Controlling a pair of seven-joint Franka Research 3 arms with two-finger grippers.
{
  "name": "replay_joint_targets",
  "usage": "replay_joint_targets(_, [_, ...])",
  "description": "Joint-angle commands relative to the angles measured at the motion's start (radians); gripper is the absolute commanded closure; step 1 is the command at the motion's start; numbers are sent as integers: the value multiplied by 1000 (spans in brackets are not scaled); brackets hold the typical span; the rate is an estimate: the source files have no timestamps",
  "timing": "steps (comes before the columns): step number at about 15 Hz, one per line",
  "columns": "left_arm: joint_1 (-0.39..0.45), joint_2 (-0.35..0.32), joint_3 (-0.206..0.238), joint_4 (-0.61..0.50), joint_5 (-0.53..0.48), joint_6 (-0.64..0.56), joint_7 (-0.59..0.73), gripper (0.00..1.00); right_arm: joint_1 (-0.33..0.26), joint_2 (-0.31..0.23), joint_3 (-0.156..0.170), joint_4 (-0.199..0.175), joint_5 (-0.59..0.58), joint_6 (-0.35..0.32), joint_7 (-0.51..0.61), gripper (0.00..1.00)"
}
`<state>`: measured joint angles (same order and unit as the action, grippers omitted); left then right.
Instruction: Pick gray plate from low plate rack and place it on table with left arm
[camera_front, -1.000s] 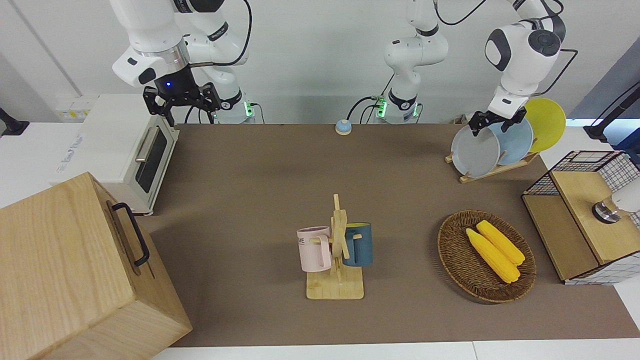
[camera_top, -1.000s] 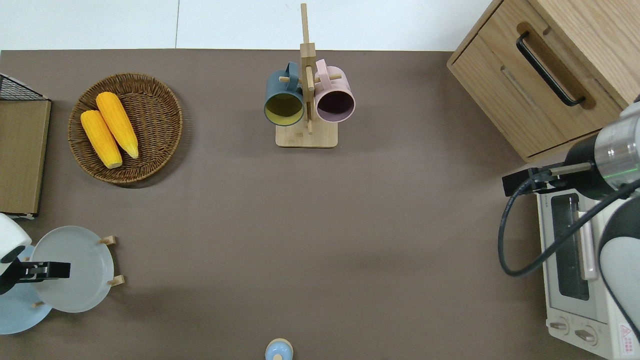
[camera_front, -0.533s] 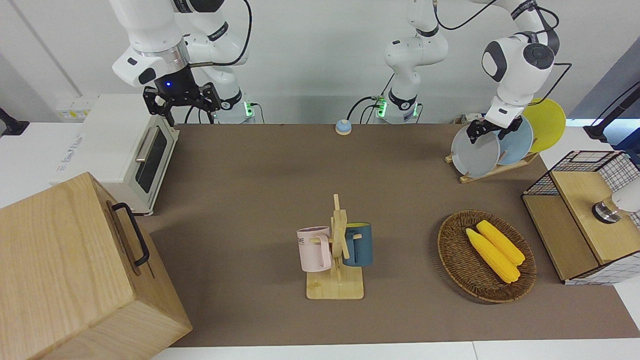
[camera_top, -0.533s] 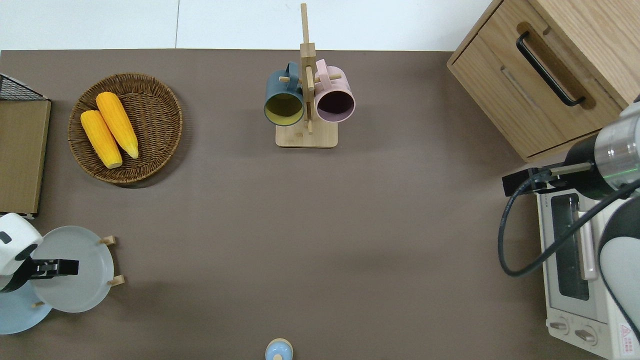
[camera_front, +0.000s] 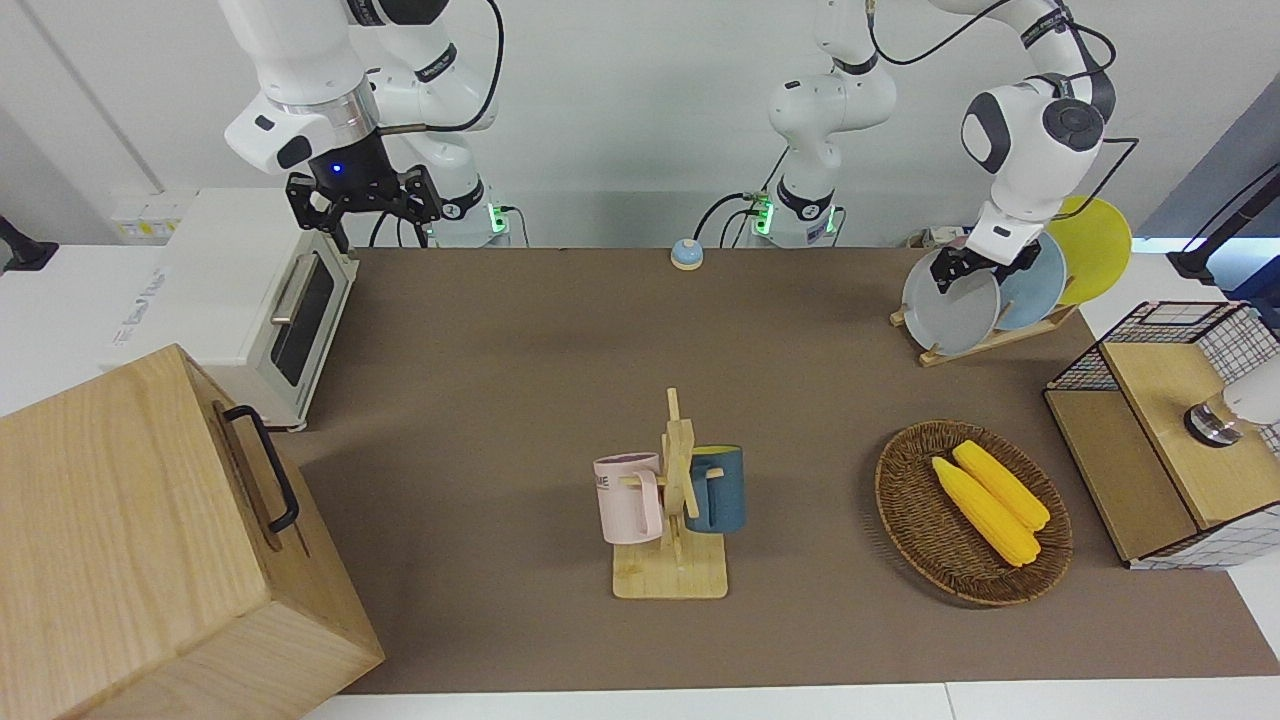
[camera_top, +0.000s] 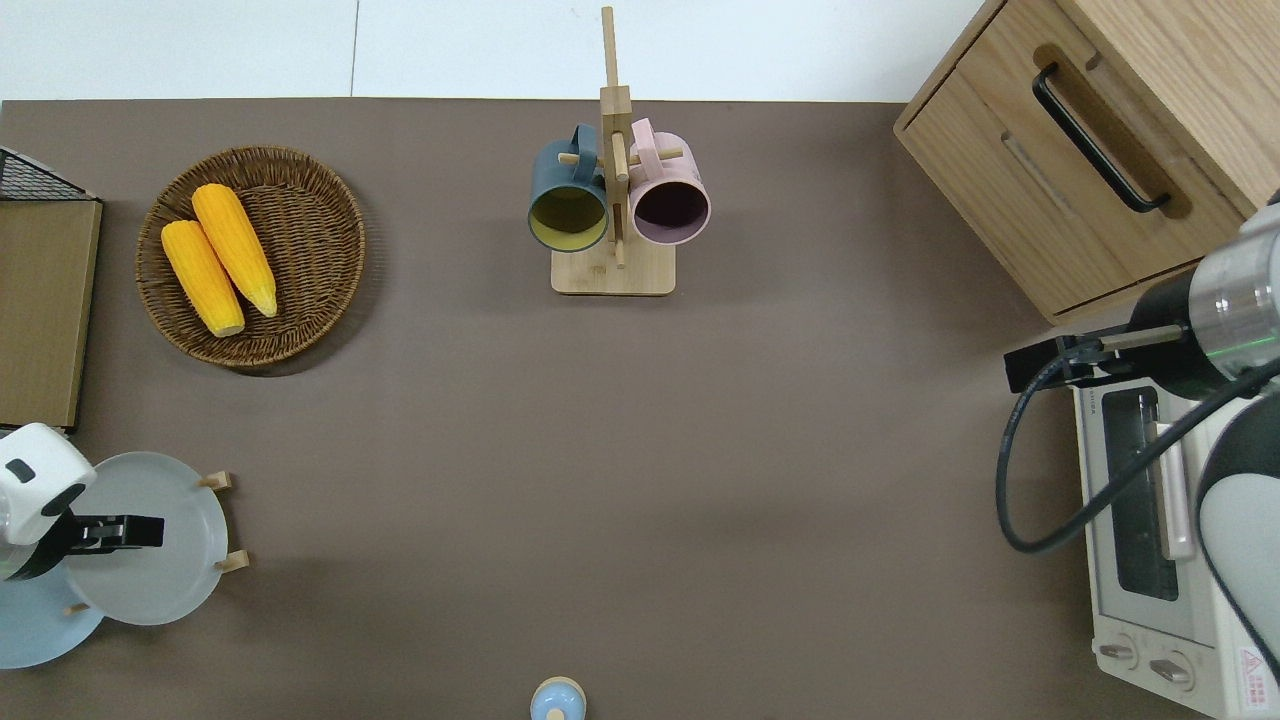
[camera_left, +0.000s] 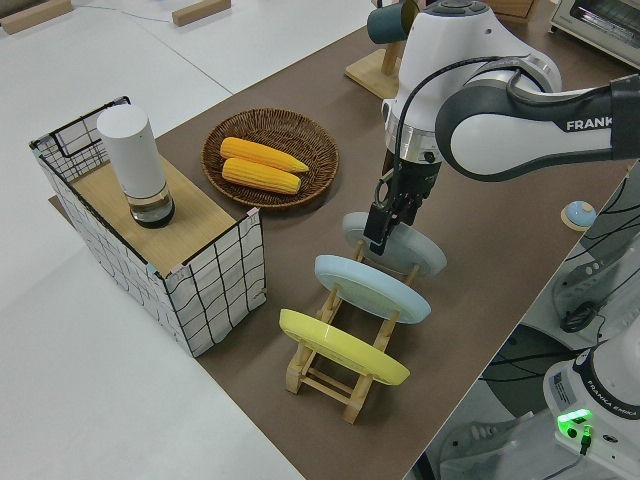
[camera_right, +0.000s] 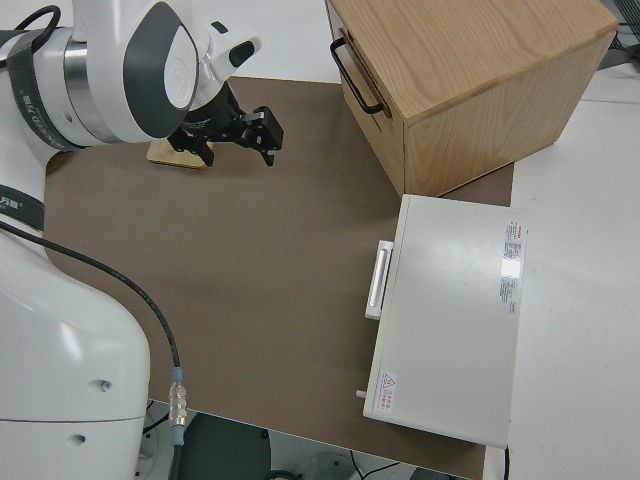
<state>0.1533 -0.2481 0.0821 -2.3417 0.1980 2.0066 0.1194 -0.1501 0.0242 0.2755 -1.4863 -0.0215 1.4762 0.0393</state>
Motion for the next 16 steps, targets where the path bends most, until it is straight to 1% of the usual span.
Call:
replay_joint_targets(1, [9,-7,-4,-16,18,17,11,113,-19,-1,18,9,-2,-14,13,17])
replay_joint_targets(3, [9,-8,-4,-16,17,17,11,138,-19,-3,18,9,-2,-13,13,17])
replay_joint_targets(6, [9,-8,-4,-16,17,12,11,468,-20,-1,18,9,-2,-14,13,17])
replay_joint_targets(11, [8,-8,-4,-16,17,8,11,914,-20,-1,18,9,-2,-14,13,17])
replay_joint_targets(13, [5,-8,-4,-16,18,4,11,1000,-20,-1,18,9,-2,-14,13,17])
replay_joint_targets(16, [3,-8,-4,-16,17,3,14,1000,-19,-3,18,9,-2,-13,13,17])
